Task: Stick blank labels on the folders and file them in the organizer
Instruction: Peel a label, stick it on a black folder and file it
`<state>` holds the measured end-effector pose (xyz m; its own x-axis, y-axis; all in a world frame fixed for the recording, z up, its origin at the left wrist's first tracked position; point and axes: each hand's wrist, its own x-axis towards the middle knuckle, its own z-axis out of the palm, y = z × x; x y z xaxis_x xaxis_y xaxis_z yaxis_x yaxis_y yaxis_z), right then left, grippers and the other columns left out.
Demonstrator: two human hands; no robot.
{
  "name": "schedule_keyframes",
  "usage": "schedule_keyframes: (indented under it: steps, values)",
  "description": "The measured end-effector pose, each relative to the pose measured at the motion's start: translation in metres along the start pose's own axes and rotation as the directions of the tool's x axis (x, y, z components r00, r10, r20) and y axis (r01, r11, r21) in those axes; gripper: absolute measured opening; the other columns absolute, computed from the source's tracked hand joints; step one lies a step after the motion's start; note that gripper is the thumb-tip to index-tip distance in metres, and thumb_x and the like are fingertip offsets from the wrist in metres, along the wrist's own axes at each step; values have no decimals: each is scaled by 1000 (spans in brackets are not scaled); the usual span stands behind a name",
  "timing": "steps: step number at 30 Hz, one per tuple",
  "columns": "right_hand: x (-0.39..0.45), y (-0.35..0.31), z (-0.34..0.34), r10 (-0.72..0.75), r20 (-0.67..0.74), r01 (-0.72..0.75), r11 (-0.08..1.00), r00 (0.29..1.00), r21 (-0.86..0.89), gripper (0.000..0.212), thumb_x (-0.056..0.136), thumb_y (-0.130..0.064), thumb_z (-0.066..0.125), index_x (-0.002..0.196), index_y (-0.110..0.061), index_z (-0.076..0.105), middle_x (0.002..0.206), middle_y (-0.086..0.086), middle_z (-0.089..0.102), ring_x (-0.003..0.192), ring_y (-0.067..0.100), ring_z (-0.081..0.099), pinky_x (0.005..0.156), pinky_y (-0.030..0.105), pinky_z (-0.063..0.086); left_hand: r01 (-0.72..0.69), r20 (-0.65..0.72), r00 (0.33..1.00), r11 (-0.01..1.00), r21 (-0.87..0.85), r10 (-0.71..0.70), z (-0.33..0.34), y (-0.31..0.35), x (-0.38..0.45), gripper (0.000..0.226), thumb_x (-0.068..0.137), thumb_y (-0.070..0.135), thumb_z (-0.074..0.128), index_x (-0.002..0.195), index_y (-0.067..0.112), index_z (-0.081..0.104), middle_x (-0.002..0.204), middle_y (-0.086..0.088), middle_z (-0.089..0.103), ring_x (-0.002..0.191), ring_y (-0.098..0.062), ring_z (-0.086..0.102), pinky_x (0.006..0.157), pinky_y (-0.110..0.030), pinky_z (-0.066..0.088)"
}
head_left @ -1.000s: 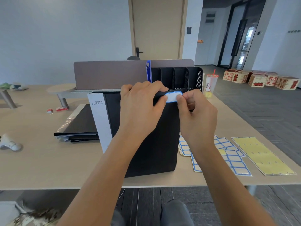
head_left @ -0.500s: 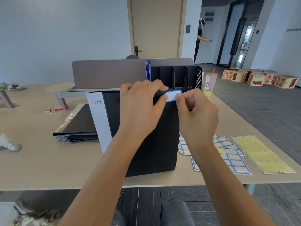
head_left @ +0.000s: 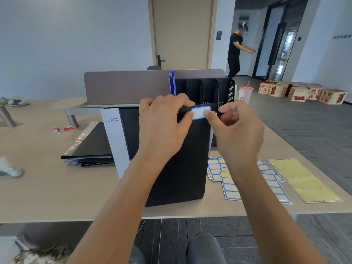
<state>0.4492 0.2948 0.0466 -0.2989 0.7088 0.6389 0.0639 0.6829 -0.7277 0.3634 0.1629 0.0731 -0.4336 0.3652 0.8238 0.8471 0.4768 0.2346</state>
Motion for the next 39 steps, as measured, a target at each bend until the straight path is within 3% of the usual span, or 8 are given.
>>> schedule_keyframes:
  steps: [4,7,9,14,18,28,32,39]
  values:
    - [9,6,-1,8,151,-37,981,988,190,26,90,-42,80,108,-24,74,94,-10,74,86,5,69,77,24,54,12,3,1000,1000,-20,-12,-2,1,1,12,92,33,66,104,35,68,91,14,70,83,-11,59,88,-34,31]
    - [12,12,-2,23,262,-104,949,965,298,20,94,-35,77,100,-16,78,79,-11,70,71,1,62,69,20,48,18,7,1000,999,-29,-17,-3,3,1,11,92,34,64,102,35,66,89,14,69,83,-10,59,89,-34,31]
    - [11,13,-2,6,247,-88,944,969,318,18,94,-33,77,95,-15,77,73,-12,67,65,0,59,66,17,45,23,3,1000,1000,-19,-23,-2,4,1,12,91,37,61,102,35,64,89,15,69,83,-9,59,90,-35,32]
    - [4,11,3,-26,140,-15,960,990,281,16,95,-33,77,93,-17,77,81,-8,74,75,8,69,72,24,55,37,-14,999,998,49,-37,2,5,0,23,92,48,60,110,37,68,95,14,68,91,-10,58,93,-37,30]
    - [0,12,7,-54,84,29,963,995,269,16,96,-32,76,91,-17,75,80,-8,72,73,7,66,68,20,52,36,-5,999,998,59,-36,3,3,2,18,92,46,62,107,36,68,94,13,68,90,-11,58,93,-38,30]
    - [-7,16,8,-113,99,75,940,989,334,10,99,-22,72,90,-20,67,78,-12,67,72,6,61,68,17,47,56,-15,998,998,25,-55,4,4,3,15,91,41,66,104,35,69,93,14,69,89,-11,58,90,-34,28]
    - [-9,12,13,-100,65,74,947,993,313,13,99,-21,71,88,-22,63,75,-15,64,70,1,58,65,9,40,45,-14,999,999,22,-45,4,3,2,19,90,43,64,106,35,69,95,14,69,90,-11,59,91,-34,28]
    - [-8,10,13,-106,89,69,935,990,348,24,98,-28,74,82,-20,58,67,-12,53,61,7,48,59,11,36,31,-4,1000,999,25,-31,3,3,2,17,91,44,65,105,36,68,94,15,69,90,-10,58,90,-34,28]
